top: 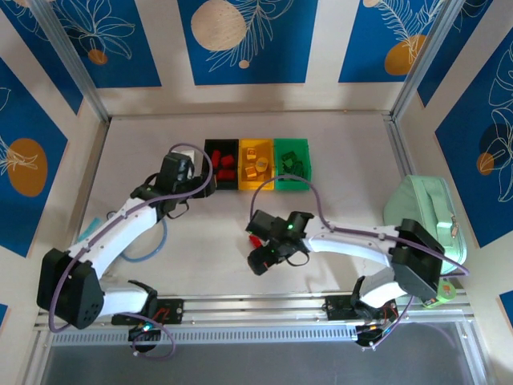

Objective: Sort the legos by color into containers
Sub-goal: Stand up the lego at the bottom-center of the table.

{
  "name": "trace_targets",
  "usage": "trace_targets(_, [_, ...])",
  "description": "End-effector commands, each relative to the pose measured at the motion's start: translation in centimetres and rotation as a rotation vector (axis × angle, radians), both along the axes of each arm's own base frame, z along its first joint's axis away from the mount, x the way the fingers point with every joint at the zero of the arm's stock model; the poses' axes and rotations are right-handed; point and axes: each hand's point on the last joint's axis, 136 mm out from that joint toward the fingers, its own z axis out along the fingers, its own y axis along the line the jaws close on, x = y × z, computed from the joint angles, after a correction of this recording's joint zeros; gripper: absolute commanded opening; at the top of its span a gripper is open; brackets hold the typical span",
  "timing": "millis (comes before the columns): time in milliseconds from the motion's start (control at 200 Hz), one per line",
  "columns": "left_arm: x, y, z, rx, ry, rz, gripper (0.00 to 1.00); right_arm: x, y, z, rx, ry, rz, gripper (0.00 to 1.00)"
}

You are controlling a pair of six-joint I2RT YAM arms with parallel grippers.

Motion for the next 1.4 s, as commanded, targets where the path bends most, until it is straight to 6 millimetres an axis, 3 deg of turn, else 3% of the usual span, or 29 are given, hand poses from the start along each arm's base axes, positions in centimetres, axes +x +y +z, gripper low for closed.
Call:
trace_targets(0, [-0.8, 0.2, -0.3, -0.026, -0.007, 0.016, 0.69, -0.4, 0.9, -0.3, -0.053, 0.022, 0.041, 0.84])
trace_targets(285, [-2.9, 1.8, -2.1, 0.004, 0.014, 0.042, 0.69, -0.5, 1.9, -3.3, -0.170, 0.058, -0.012, 0.84])
trace_targets(851, [-3.8, 2.2, -3.7, 0.001, 0.039, 0.053, 0.68, 0.9, 1.6, -5.0, -0.225, 0.043, -0.078, 0.83])
trace_targets(931, [-3.8, 2.2, -3.7, 0.004, 0.036, 0.053, 0.68, 1.0, 1.7, -5.1, -0.223, 0.043, -0.079, 0.80])
trace_targets(1186, [-3.9, 2.3, -3.7, 0.005, 0.031, 0.053, 0.68, 1.3, 1.3, -5.6, -0.242, 0.032, -0.104, 0.56])
trace_targets(1396, [-4.0, 2.4, -3.6, 0.006, 0.025, 0.055, 0.68, 1.2, 0.9, -5.3, -0.255, 0.022, -0.114, 0.45])
